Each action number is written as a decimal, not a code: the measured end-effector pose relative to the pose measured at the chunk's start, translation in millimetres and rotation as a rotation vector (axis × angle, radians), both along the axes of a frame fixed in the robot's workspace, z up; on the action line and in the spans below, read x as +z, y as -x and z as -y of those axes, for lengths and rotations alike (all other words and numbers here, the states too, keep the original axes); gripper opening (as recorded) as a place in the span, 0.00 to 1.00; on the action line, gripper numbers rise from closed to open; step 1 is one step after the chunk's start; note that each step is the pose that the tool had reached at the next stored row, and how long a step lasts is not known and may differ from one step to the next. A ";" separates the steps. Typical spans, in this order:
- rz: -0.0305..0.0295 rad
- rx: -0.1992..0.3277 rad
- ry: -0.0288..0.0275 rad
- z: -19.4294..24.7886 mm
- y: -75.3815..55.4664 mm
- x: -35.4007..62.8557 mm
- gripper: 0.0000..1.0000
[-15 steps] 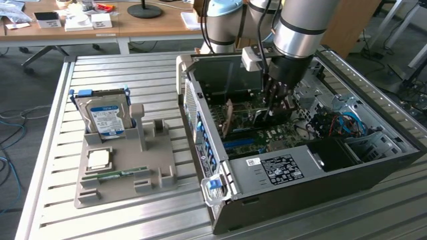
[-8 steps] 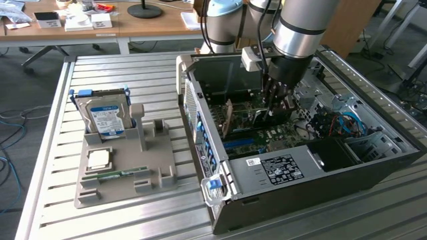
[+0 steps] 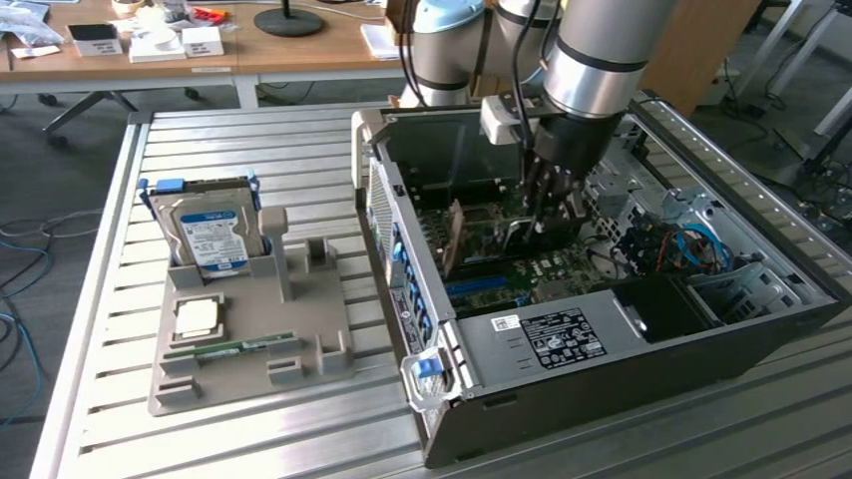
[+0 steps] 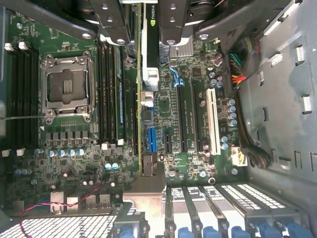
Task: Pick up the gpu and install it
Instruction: 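Insert the gpu into the slot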
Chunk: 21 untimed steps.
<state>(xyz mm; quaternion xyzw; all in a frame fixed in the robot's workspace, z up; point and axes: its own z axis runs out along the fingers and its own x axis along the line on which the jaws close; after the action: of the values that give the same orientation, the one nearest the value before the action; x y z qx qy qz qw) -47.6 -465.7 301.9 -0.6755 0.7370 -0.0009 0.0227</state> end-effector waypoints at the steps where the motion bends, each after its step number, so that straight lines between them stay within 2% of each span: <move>1: 0.0000 0.000 -0.0001 0.0 0.2 -1.4 0.27; 9: 0.0000 0.000 0.0000 0.0 1.7 -8.3 0.27; 21: 0.0000 0.000 0.0000 0.0 3.1 -8.7 0.27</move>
<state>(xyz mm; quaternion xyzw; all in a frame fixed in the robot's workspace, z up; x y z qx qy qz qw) -50.7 -465.7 293.2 -0.6755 0.7370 -0.0009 0.0227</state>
